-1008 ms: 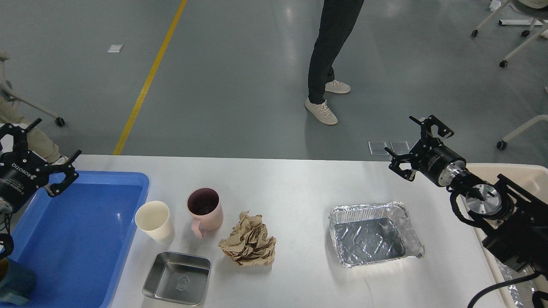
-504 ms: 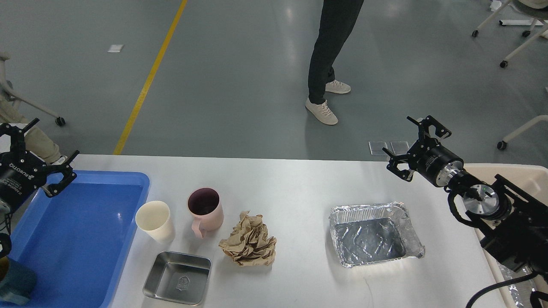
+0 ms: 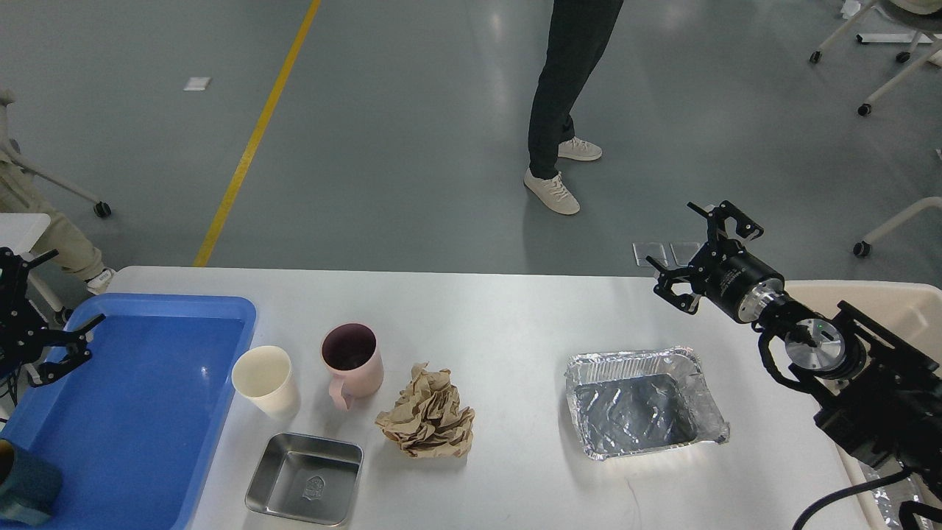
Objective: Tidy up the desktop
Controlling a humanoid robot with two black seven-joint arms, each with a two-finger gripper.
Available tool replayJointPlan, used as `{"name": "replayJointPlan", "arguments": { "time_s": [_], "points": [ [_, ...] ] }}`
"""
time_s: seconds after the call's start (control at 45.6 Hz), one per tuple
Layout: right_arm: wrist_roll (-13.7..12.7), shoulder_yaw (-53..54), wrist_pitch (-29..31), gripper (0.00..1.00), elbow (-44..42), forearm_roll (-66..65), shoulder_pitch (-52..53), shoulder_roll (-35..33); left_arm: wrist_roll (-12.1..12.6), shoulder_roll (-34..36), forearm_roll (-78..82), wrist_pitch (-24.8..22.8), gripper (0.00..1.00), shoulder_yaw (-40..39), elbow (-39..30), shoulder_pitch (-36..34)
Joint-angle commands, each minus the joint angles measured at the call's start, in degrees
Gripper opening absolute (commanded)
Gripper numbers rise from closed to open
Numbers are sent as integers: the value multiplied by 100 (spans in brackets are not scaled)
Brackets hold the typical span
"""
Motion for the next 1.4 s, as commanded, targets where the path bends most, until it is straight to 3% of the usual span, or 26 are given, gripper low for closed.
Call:
{"name": "replayJointPlan", "arguments": {
  "time_s": [0.0,0.351,0.548,0.986,1.38],
  "points": [
    [0,1,9,100,19,-45,0,45,122,654,0,103,97,43,-286,464],
    [0,10,0,100,90,-45,0,168,149,2676,404,24,97,359,-559,1229],
    [0,-7,0,100,142,-53,27,238,149,3204,992,-73,97,429,-752,1387],
    [-9,-25,-17,100,292,-53,-52,1,140,3837,1406,-81,97,491,-1376,1528],
    [-9,-25,-9,100,292,-62,-79,-69,8,3450,1925,-38,97,368,-1376,1475]
  ]
}}
